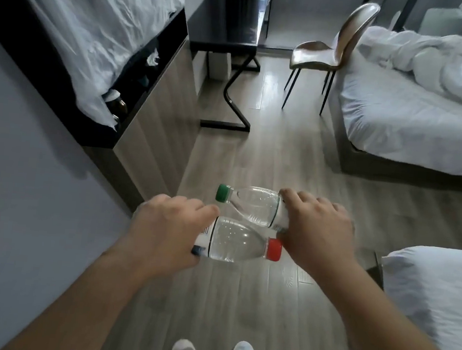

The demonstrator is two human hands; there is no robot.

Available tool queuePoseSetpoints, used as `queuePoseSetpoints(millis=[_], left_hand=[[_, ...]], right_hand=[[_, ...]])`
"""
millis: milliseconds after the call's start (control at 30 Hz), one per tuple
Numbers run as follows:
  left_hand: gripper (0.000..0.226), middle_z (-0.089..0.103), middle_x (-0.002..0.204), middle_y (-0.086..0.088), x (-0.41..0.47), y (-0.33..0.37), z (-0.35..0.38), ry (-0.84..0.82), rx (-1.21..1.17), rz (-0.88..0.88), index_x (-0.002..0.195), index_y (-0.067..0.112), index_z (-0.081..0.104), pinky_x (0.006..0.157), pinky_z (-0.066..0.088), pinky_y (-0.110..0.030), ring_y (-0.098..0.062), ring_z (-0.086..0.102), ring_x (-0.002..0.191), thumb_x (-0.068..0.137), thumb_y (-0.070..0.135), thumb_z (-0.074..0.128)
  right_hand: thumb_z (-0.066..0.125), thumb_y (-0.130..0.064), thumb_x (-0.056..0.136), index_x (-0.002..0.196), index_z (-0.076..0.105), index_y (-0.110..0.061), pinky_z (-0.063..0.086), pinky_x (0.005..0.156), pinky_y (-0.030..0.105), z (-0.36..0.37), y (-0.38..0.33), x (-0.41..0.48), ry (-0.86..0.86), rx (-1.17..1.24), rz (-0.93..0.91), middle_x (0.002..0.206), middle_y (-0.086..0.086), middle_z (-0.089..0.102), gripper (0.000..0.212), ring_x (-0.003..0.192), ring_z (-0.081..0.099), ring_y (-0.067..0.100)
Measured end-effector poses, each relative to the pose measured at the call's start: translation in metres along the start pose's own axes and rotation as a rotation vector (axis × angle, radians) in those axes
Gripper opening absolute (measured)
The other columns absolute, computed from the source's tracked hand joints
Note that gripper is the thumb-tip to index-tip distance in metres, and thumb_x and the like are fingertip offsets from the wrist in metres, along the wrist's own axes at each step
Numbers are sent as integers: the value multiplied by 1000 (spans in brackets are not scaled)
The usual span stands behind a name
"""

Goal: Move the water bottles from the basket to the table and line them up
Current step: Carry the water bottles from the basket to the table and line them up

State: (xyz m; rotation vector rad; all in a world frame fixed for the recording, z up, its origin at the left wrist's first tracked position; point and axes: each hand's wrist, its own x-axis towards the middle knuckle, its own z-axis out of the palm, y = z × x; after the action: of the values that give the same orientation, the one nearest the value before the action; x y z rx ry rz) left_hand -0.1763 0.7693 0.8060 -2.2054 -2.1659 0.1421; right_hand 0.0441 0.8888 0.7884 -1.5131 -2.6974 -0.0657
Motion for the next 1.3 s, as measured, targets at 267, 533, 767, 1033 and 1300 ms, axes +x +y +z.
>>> queuePoseSetpoints(millis=[267,533,767,1033,1300], left_hand=[[54,60,86,9,131,-26,16,-43,21,84,109,31,56,72,49,-38,-21,63,81,58,44,64],[52,61,81,10,280,-91,24,2,-22,195,106,30,58,66,49,-38,-21,63,75,56,44,59],[51,58,77,9,404,-136,21,8,-23,266,102,28,60,63,49,-37,-22,62,71,53,40,59],[50,58,78,10,562,-166,36,-15,11,294,101,28,60,64,49,-36,-22,62,72,54,44,64],[48,55,76,11,729,-194,7,-17,21,238,98,29,60,63,49,-36,-19,60,70,54,46,68]], right_hand=[[80,-31,67,121,59,-30,39,70,34,28,48,100,46,-30,79,96,-5,69,58,79,66,26],[83,-38,66,119,60,-29,47,72,37,45,72,231,71,-79,165,98,-4,70,59,79,67,28],[86,-42,64,120,59,-30,45,69,36,53,98,336,58,-102,253,97,-5,70,63,77,66,26],[90,-41,52,111,61,-25,39,63,35,85,156,483,77,-104,287,85,-2,67,67,68,63,30],[90,-49,54,111,58,-28,34,62,35,85,229,657,69,-84,246,83,-4,63,68,67,62,29]])
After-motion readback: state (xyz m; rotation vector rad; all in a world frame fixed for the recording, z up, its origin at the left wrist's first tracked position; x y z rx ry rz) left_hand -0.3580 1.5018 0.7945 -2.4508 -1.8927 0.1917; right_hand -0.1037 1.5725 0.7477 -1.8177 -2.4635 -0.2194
